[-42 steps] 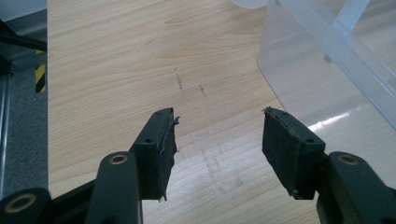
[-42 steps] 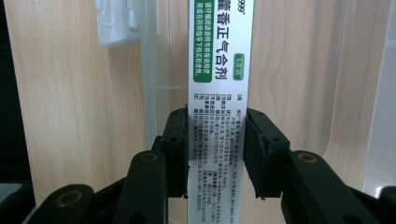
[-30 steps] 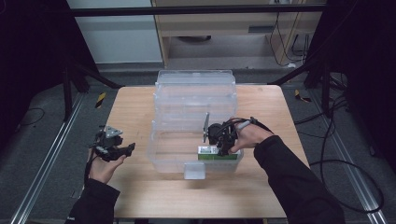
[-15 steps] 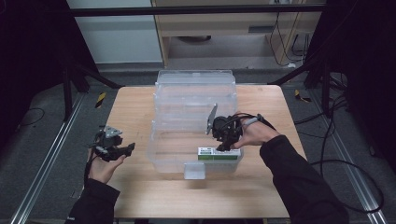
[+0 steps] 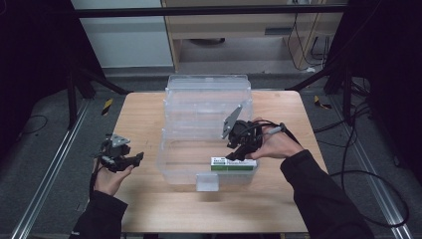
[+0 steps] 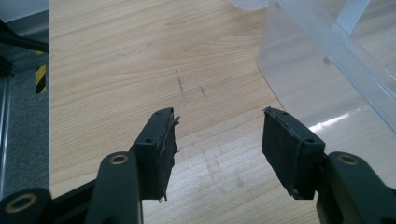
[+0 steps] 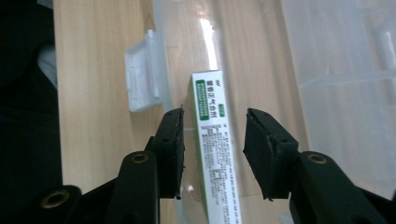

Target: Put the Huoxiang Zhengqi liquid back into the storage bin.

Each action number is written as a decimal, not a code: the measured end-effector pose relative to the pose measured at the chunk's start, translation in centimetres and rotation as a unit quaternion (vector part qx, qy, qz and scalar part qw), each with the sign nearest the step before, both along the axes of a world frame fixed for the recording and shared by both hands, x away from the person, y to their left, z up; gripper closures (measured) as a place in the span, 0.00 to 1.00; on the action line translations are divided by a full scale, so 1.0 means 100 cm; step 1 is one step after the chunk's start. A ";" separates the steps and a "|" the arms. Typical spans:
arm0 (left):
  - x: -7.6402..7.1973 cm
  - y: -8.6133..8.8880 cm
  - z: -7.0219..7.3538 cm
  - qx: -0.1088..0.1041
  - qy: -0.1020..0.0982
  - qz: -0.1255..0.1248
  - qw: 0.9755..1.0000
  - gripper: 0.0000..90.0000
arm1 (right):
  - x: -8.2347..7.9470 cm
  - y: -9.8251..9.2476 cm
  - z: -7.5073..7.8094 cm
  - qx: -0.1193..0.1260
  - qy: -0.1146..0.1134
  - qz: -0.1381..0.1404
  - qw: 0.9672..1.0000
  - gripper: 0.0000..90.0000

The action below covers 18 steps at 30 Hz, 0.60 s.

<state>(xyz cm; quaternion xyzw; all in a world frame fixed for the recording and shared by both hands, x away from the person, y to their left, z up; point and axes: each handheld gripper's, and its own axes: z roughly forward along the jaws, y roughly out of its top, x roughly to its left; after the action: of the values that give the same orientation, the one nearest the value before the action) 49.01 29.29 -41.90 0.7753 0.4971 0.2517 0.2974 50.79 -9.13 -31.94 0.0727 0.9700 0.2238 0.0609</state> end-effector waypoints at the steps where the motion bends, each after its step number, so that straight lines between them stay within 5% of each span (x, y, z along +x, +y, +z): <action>1: 0.000 0.000 0.000 0.000 0.000 0.000 1.000 0.48 | -0.001 0.001 -0.001 0.002 0.002 -0.002 1.000 0.64; 18: 0.000 0.000 0.000 -0.001 -0.001 0.000 1.000 0.48 | -0.010 0.019 -0.033 -0.001 0.033 0.002 0.999 0.66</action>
<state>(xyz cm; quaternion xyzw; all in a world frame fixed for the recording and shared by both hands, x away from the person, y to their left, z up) 48.99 29.32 -41.86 0.7748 0.4968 0.2525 0.2985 49.77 -7.22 -35.26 0.0780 0.9718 0.2205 0.0284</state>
